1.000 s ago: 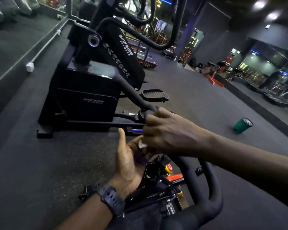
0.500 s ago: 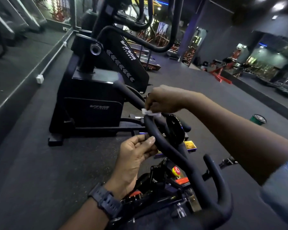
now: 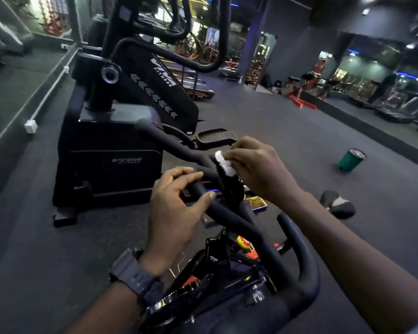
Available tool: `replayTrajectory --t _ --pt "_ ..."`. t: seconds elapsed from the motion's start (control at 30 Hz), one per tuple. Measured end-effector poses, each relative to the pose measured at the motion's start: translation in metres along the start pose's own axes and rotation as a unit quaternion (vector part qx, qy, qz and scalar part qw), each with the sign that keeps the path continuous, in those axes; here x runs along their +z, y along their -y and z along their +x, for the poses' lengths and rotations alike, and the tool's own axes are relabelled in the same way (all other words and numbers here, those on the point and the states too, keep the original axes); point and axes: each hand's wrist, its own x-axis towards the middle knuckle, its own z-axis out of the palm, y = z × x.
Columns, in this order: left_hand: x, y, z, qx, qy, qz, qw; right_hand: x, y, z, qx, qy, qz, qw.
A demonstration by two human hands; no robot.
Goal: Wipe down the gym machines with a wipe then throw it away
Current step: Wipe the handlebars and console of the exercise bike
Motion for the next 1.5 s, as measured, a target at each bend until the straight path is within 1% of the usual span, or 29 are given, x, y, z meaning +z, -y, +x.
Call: replayTrajectory --t 0.1,0.17,0.23,0.33,0.43,0.53,0.6,0.7,0.8,0.9,0.97,1.03,1.07,1.1,1.13,1.23,1.3,1.4,1.5 --pt "-0.001 0.003 0.001 0.021 -0.018 0.012 1.000 0.004 -0.003 -0.016 0.002 -0.036 0.004 0.999" --pt "-0.003 0.007 -0.004 0.011 -0.023 -0.028 0.999 0.010 0.017 -0.027 -0.019 -0.048 0.035 0.998" --pt "-0.006 0.010 -0.007 -0.013 -0.006 -0.073 0.997 0.022 0.043 -0.025 -0.030 -0.030 0.079 0.996" --pt "-0.012 0.005 -0.008 -0.001 0.003 -0.045 0.999 0.032 0.056 -0.031 -0.052 -0.024 0.091 0.994" --pt "-0.017 0.003 -0.007 0.058 -0.005 0.000 0.998 0.028 0.037 -0.080 -0.066 -0.025 0.085 0.994" --pt "-0.016 0.006 -0.011 0.163 0.023 0.089 0.982 0.024 0.019 -0.131 0.001 0.004 0.094 0.996" --pt "-0.013 0.007 -0.012 0.222 0.035 0.127 0.966 0.027 0.015 -0.143 0.029 0.009 0.096 0.995" --pt "-0.007 0.006 -0.008 0.273 0.065 0.141 0.949 0.031 0.014 -0.148 0.056 0.005 0.087 0.995" --pt "0.001 0.001 -0.009 0.293 0.093 0.158 0.938 0.029 0.010 -0.160 0.108 0.002 0.089 0.990" --pt "0.006 -0.007 -0.010 0.272 0.089 0.175 0.942 0.020 -0.001 -0.154 0.125 0.032 0.112 0.985" --pt "0.008 -0.014 -0.007 0.250 0.092 0.195 0.944 0.018 -0.016 -0.145 0.138 0.069 0.180 0.972" --pt "0.011 -0.023 -0.006 0.224 0.091 0.225 0.944 0.016 -0.038 -0.140 0.152 0.112 0.259 0.947" --pt "0.014 -0.028 -0.005 0.206 0.082 0.236 0.946 0.015 -0.050 -0.141 0.149 0.131 0.279 0.940" --pt "0.018 -0.033 -0.005 0.183 0.070 0.244 0.950 0.014 -0.063 -0.142 0.136 0.149 0.278 0.939" --pt "0.022 -0.039 -0.004 0.157 0.057 0.244 0.955 0.014 -0.075 -0.142 0.112 0.158 0.255 0.947" --pt "0.036 -0.053 -0.003 0.089 0.005 0.234 0.968 0.017 -0.097 -0.134 0.014 0.129 0.158 0.979" --pt "0.045 -0.058 -0.002 0.057 -0.018 0.240 0.969 0.025 -0.107 -0.126 -0.039 0.129 0.141 0.981" --pt "0.050 -0.060 0.001 0.010 -0.029 0.224 0.974 0.037 -0.105 -0.108 -0.102 0.127 0.148 0.976" --pt "0.049 -0.064 0.000 -0.004 -0.026 0.209 0.978 0.044 -0.078 -0.095 -0.187 0.061 0.115 0.974"
